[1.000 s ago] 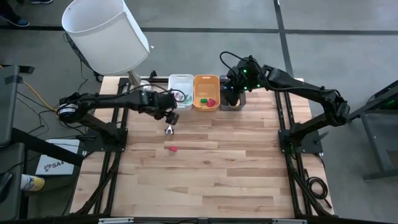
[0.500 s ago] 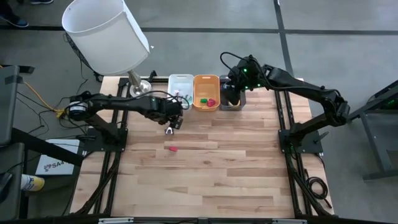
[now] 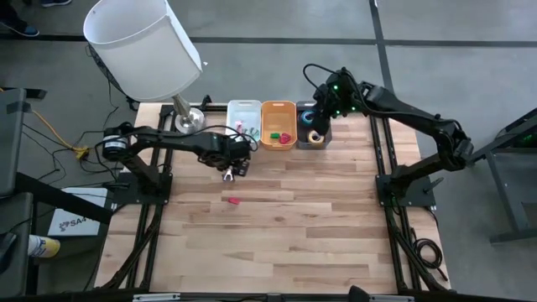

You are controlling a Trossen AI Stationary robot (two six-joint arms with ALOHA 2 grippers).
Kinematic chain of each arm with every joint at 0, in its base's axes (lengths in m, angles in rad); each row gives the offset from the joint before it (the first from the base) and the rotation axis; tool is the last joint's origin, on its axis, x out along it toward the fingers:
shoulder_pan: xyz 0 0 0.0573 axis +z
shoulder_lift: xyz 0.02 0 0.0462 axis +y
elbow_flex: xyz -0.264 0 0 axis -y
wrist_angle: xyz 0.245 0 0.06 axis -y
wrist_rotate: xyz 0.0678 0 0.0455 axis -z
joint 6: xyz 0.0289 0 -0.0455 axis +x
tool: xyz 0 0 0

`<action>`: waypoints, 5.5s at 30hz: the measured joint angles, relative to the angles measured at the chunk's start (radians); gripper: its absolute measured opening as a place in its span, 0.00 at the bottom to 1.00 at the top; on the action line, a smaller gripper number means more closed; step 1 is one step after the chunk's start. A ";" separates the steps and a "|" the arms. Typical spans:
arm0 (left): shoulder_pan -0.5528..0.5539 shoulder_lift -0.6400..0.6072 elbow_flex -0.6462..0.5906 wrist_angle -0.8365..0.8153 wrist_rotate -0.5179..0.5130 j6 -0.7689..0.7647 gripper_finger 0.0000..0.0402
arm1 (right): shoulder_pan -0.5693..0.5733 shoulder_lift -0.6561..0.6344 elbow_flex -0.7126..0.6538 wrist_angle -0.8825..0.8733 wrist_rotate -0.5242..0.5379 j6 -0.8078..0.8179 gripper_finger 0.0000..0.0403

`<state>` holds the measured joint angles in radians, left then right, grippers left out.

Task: Pick and place Stapler, Stapler remover, tape
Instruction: Put the dark blue staple remover into the white bin, then put the red stapler into the yellow bin

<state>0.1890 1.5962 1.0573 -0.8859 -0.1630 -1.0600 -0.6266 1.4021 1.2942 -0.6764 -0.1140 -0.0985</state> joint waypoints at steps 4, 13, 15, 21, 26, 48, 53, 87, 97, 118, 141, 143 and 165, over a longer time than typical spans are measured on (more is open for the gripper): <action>0.000 0.006 0.000 0.008 0.026 -0.050 0.71 | -0.033 0.000 0.000 -0.009 -0.002 -0.015 0.41; 0.000 0.015 0.000 0.023 0.046 -0.074 0.75 | -0.086 0.000 0.000 -0.023 -0.059 -0.039 0.41; 0.000 0.027 0.000 0.023 0.055 -0.075 0.79 | -0.089 -0.001 0.000 -0.023 -0.060 -0.040 0.41; 0.001 0.083 0.001 0.056 0.116 -0.079 0.86 | -0.089 -0.001 0.000 -0.028 -0.061 -0.041 0.41; 0.000 0.134 0.000 0.061 0.158 -0.073 0.86 | -0.089 -0.001 0.000 -0.038 -0.061 -0.041 0.41; 0.001 0.143 0.000 0.066 0.155 -0.097 0.73 | -0.089 -0.001 0.000 -0.042 -0.062 -0.049 0.41; 0.000 0.143 0.000 0.066 0.180 -0.097 0.58 | -0.089 -0.001 0.000 -0.044 -0.062 -0.053 0.41; 0.024 0.065 0.183 0.075 -0.019 0.225 0.31 | -0.088 -0.001 0.000 -0.054 -0.061 -0.060 0.41; 0.162 0.065 0.237 0.082 -0.050 0.357 0.31 | -0.088 -0.001 0.000 -0.055 -0.058 -0.060 0.41; 0.356 0.074 0.238 0.180 0.025 0.575 0.31 | -0.089 -0.001 0.000 -0.061 -0.038 -0.059 0.41; 0.374 0.155 0.238 0.115 0.096 0.714 0.44 | -0.089 -0.001 0.000 -0.074 -0.034 -0.039 0.41; 0.374 0.155 0.238 0.103 0.096 0.715 0.49 | -0.089 -0.001 0.000 -0.079 -0.034 -0.040 0.41; 0.365 0.049 0.238 0.086 0.137 0.797 0.80 | -0.089 -0.001 0.000 -0.105 -0.034 -0.041 0.41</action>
<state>0.5542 1.6452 1.2949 -0.8003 -0.0257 -0.2635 -0.7155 1.4010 1.2942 -0.7814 -0.1482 -0.1390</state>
